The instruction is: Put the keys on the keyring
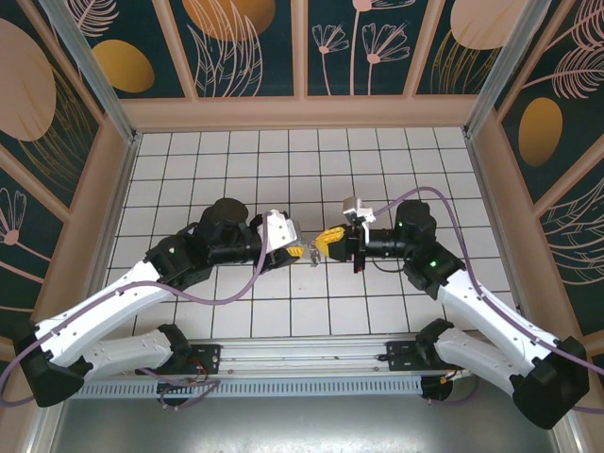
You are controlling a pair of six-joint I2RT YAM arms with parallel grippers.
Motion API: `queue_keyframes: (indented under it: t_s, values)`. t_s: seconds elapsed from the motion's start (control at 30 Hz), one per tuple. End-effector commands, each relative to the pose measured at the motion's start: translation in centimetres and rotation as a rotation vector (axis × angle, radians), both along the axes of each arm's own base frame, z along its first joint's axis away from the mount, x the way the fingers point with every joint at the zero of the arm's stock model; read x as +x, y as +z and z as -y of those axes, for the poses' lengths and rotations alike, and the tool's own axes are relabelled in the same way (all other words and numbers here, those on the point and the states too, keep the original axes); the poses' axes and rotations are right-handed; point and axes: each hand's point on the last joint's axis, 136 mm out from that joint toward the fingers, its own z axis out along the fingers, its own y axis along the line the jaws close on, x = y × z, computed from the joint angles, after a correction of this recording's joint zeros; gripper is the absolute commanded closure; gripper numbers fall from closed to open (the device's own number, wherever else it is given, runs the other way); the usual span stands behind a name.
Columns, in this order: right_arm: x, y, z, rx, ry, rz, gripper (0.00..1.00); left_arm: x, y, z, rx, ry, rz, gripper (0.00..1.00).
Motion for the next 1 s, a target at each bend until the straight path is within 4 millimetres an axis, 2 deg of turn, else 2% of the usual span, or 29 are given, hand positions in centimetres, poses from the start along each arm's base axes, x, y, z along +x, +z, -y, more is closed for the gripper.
queue_keyframes:
  t_s: [0.0, 0.27, 0.57, 0.8, 0.97]
  values:
    - [-0.3, 2.5, 0.4, 0.107, -0.007, 0.090, 1.00, -0.2, 1.0, 0.2, -0.059, -0.008, 0.002, 0.58]
    - [-0.8, 2.6, 0.7, 0.177, -0.001, 0.136, 1.00, -1.0, 2.2, 0.5, -0.112, -0.043, -0.010, 0.57]
    - [-0.8, 2.3, 0.4, 0.187, 0.023, 0.141, 1.00, -1.4, 1.4, 1.7, -0.096, -0.100, -0.061, 0.59]
    - [-0.8, 1.9, 0.3, 0.182, 0.026, 0.143, 1.00, -1.5, 1.2, 2.4, -0.098, -0.129, -0.078, 0.69]
    - [-0.9, 1.8, 0.3, 0.191, 0.031, 0.143, 1.00, -1.4, 0.9, 2.6, -0.088, -0.130, -0.083, 0.89]
